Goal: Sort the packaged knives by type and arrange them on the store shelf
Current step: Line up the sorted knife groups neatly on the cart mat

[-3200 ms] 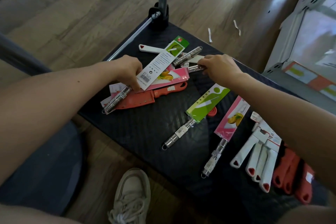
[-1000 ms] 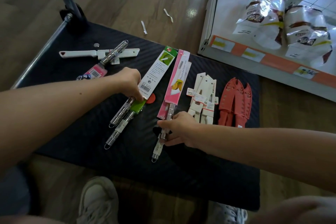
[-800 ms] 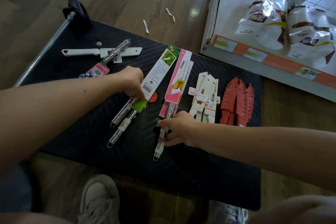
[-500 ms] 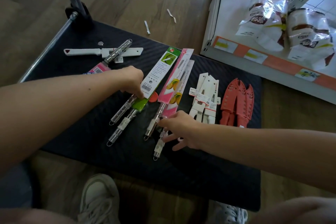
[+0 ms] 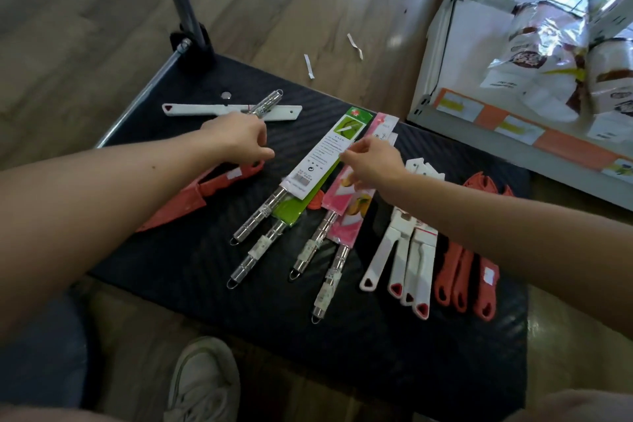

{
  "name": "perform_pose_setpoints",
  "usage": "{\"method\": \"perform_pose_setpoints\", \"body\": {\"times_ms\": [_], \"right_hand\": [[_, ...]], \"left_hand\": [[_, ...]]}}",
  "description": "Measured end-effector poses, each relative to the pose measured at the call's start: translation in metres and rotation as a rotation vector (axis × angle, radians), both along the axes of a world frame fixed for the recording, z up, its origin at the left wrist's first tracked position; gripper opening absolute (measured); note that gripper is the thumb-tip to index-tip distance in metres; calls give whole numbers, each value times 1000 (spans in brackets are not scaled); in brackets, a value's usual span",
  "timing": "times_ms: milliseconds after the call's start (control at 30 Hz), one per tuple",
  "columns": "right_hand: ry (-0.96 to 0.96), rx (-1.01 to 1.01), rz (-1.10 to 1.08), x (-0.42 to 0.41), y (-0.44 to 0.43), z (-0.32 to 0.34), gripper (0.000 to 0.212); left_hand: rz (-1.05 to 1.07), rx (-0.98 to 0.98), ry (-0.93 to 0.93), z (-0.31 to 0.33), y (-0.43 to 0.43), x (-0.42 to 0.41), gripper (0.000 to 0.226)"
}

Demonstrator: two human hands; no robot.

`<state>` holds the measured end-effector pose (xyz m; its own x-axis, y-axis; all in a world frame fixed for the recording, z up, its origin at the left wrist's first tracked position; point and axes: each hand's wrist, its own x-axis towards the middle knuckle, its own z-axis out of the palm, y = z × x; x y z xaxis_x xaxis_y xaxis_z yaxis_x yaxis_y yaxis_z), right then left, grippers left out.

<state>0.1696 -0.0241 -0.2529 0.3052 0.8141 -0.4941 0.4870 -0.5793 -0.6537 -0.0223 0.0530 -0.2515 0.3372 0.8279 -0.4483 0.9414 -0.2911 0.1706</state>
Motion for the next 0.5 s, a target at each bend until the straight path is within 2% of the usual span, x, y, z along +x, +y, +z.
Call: {"method": "perform_pose_setpoints", "body": {"times_ms": [167,300,400,500], "right_hand": [[-203,191,238,-8,45,-7,25],[-408,294,542,-30,78,-13,23],[-416,331,754,-52,91,-23,23],[-397,344,1050,-73,88,-31,36]], "left_hand": [[144,70,-17,3,16,-35,24],[207,42,-1,-4,29,-53,37],[203,8,-16,-8,36,-60,49],[177,9,-84,-13,38,-62,50]]}}
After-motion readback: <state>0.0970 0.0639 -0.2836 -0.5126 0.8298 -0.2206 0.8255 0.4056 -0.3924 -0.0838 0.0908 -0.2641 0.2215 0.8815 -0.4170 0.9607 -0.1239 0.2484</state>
